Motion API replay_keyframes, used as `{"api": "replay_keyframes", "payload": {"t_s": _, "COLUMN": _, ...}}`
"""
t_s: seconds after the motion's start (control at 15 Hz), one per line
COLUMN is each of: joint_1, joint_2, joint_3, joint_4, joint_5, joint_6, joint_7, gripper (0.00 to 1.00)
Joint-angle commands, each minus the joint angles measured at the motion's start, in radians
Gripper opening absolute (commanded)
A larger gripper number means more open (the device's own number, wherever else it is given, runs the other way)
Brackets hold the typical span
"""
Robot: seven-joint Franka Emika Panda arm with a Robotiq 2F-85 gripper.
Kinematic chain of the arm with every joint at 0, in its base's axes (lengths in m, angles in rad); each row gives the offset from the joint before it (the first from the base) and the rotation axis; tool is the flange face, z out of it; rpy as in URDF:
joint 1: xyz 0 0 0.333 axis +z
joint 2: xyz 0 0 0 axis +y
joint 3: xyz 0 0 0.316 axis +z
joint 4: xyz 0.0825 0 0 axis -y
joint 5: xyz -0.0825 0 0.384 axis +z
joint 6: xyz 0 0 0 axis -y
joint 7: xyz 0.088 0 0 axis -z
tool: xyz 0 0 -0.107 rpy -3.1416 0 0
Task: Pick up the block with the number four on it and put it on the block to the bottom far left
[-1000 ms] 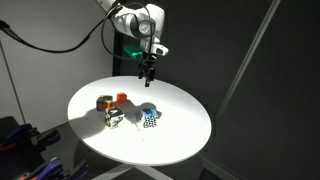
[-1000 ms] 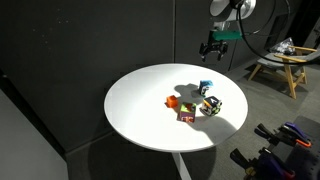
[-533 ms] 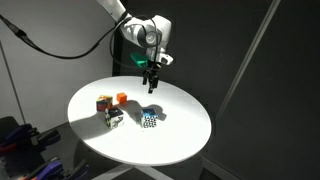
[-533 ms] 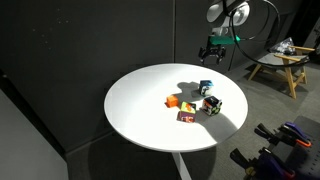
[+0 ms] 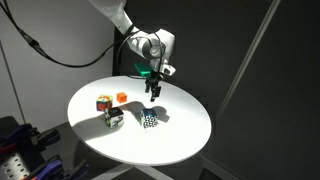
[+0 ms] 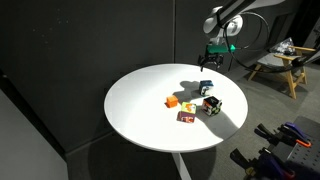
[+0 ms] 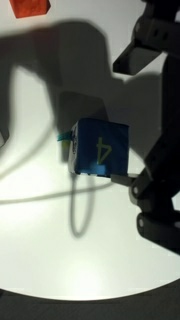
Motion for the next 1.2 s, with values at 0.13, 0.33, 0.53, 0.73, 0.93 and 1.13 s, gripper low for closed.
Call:
{"api": "replay_keyframes", "payload": {"t_s": 0.13, "joint_1": -0.009, "joint_2": 0.07, "joint_3": 0.005, "joint_4": 0.032, "joint_5": 0.018, "joint_6": 0.084, "joint_7": -0.019, "gripper": 1.0}}
{"api": "replay_keyframes", "payload": {"t_s": 0.33, "joint_1": -0.012, "joint_2": 0.098, "joint_3": 0.005, "joint_4": 0.034, "joint_5": 0.02, "joint_6": 0.126, "joint_7": -0.019, "gripper": 1.0}}
{"api": "replay_keyframes", "payload": {"t_s": 0.53, "joint_1": -0.016, "joint_2": 0.121, "joint_3": 0.007, "joint_4": 0.038, "joint_5": 0.023, "joint_6": 0.148, "joint_7": -0.022, "gripper": 1.0}}
{"api": "replay_keyframes", "payload": {"t_s": 0.73, "joint_1": -0.018, "joint_2": 0.141, "joint_3": 0.009, "joint_4": 0.042, "joint_5": 0.023, "joint_6": 0.158, "joint_7": -0.026, "gripper": 1.0}}
{"api": "replay_keyframes", "payload": {"t_s": 0.93, "joint_1": -0.021, "joint_2": 0.161, "joint_3": 0.007, "joint_4": 0.054, "joint_5": 0.022, "joint_6": 0.157, "joint_7": -0.024, "gripper": 1.0}}
{"api": "replay_keyframes", "payload": {"t_s": 1.13, "joint_1": -0.024, "joint_2": 0.181, "joint_3": 0.005, "joint_4": 0.069, "joint_5": 0.02, "joint_6": 0.155, "joint_7": -0.024, "gripper": 1.0}}
